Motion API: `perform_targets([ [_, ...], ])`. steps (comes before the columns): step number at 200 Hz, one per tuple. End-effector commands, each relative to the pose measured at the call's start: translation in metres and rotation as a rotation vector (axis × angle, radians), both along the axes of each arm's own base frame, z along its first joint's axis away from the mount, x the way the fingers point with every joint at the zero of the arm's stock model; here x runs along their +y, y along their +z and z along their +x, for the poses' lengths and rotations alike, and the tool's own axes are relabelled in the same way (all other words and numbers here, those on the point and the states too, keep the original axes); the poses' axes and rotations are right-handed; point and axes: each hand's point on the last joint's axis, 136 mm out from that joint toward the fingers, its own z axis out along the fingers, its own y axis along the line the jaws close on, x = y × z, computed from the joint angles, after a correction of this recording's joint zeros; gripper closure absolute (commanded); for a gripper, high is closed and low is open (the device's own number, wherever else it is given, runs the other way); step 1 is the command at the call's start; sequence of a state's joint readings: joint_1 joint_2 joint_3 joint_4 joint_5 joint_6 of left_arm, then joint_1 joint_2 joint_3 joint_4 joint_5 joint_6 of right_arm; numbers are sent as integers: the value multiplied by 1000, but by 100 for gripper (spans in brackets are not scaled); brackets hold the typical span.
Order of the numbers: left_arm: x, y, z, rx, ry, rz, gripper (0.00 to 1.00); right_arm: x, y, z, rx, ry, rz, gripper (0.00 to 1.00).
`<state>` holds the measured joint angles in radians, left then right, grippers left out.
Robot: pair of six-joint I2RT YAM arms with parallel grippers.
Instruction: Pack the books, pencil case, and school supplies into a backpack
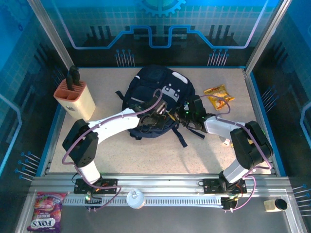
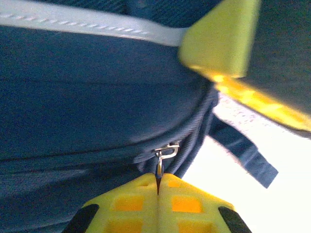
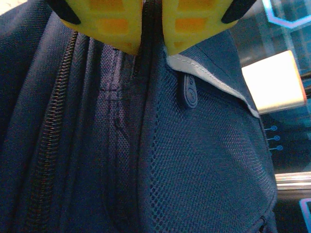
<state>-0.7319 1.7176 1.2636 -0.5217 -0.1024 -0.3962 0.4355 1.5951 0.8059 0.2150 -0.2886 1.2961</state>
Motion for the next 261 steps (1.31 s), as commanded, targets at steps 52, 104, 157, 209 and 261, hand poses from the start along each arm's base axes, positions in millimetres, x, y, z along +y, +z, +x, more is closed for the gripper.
perform_targets([
  [52,99,-5,21,-8,179,81,100,-61,3,21,-44,-96,-188,90],
  [104,67,6,22,0,64,-52,100,-72,14,20,-55,-102,-179,71],
  [157,6,18,-3,-10,-110,-127,100,-72,29,-25,-13,-213,-160,42],
  [209,-37,26,-15,-18,-174,-173,100,-52,21,-44,103,-297,-83,46],
  [261,-35,20,-17,-18,-165,-145,100,-51,17,-40,132,-363,-91,52],
])
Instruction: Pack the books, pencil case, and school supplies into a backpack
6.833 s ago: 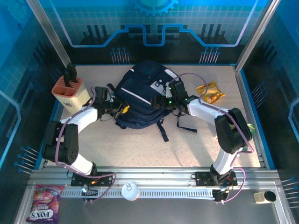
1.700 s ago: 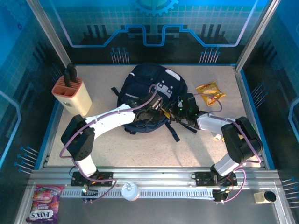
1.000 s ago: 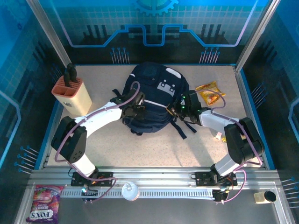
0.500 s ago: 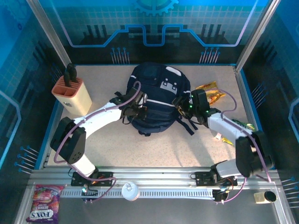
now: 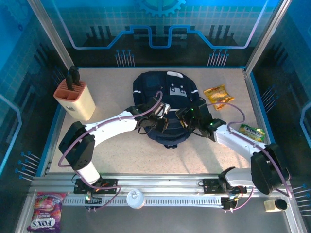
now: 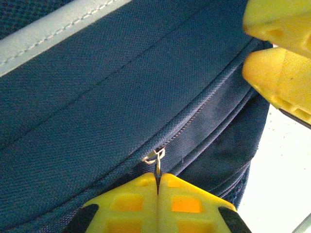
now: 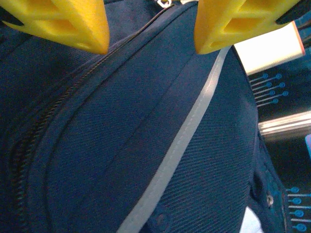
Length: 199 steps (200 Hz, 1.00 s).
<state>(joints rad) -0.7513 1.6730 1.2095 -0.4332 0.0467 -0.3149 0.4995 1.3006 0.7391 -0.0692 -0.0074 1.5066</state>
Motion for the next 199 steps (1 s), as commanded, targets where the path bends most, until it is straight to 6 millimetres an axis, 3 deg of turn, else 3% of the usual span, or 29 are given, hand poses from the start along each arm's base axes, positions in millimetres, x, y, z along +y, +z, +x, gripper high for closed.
perform_targets([
  [1,-8,10,4,-12,2,-27,100,-7,-8,0,48,-82,-23,52],
  [47,-5,10,4,-15,1,-14,100,-14,-16,7,50,-123,-60,59],
  [75,6,8,5,-36,9,42,100,-19,-14,17,22,-106,-98,73],
  [93,20,6,6,-60,23,101,100,-26,-12,21,10,-98,-137,83],
  [116,38,6,5,-80,50,150,100,-35,-10,21,6,-91,-180,89],
  [199,113,-2,9,-46,209,200,100,-52,-2,21,-21,-88,-246,91],
])
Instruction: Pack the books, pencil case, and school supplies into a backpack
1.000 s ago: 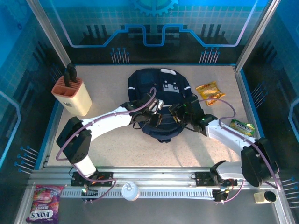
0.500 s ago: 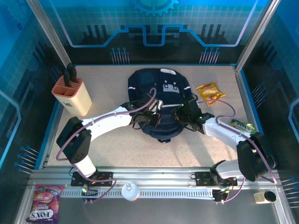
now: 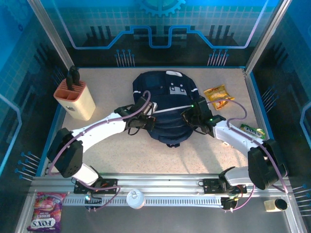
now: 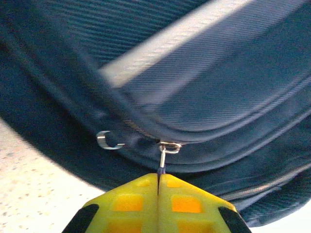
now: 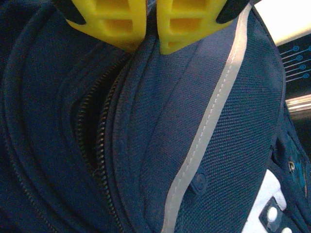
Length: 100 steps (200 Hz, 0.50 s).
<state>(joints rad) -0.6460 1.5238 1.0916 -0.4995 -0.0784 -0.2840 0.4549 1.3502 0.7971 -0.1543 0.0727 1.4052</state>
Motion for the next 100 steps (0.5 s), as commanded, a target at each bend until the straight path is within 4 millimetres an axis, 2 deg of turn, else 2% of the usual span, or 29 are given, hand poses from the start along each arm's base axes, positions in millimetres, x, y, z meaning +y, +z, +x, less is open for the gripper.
perform_targets([
  [1,37,-5,1,9,65,82,100,-26,7,6,-26,-52,-100,91],
  [26,51,-4,16,-10,109,113,100,-23,5,6,-21,-35,-98,91],
  [72,56,5,54,-72,162,124,100,-20,2,2,-14,-6,-89,91],
  [94,37,12,54,-61,82,45,100,-16,5,2,-22,18,-85,90],
  [100,34,13,51,-53,63,23,95,-15,6,3,-26,25,-82,90],
])
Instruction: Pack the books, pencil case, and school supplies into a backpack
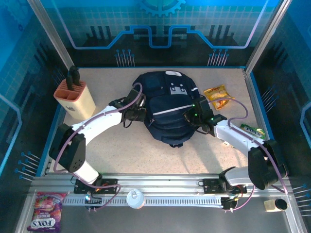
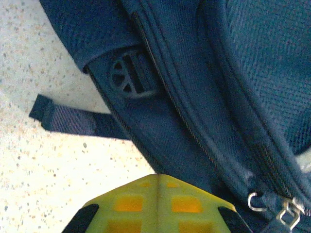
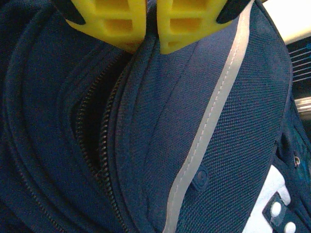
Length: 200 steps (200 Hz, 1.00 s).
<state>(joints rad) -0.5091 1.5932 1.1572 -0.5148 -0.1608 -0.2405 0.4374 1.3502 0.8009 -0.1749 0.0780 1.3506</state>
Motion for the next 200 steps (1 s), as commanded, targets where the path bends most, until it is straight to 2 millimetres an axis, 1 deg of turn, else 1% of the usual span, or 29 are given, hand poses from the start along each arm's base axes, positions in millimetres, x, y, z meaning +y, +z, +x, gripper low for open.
perform_targets([
  [1,-16,15,2,-20,-83,-66,94,-8,8,2,-21,8,-38,90],
  [20,-22,14,-12,-11,-141,-112,73,-5,9,3,-27,20,-37,90],
  [30,-26,14,-20,-4,-181,-136,66,-5,9,3,-28,23,-36,90],
  [38,-31,15,-26,-3,-219,-156,61,-4,9,3,-27,24,-34,90],
  [63,-41,12,-41,-2,-314,-142,54,-2,9,5,-26,34,-30,90],
  [78,-47,5,-48,4,-364,-103,53,-1,8,6,-25,36,-29,90],
  [92,-49,-2,-50,15,-383,-62,53,0,8,6,-24,38,-24,90],
  [107,-48,-11,-49,28,-382,-17,54,0,8,5,-23,37,-21,90],
  [122,-45,-17,-43,38,-360,27,58,0,6,5,-21,37,-22,90],
  [136,-41,-21,-36,37,-328,61,65,-1,6,4,-20,37,-23,90],
  [145,-39,-22,-33,32,-317,73,71,-1,7,5,-24,35,-23,90],
  [166,-35,-15,-24,-7,-268,94,90,-3,7,5,-25,30,-28,90],
  [189,-27,-1,-14,-64,-203,67,99,-4,6,5,-23,32,-36,90],
  [200,-22,4,-10,-75,-161,36,100,-5,4,5,-18,34,-39,90],
])
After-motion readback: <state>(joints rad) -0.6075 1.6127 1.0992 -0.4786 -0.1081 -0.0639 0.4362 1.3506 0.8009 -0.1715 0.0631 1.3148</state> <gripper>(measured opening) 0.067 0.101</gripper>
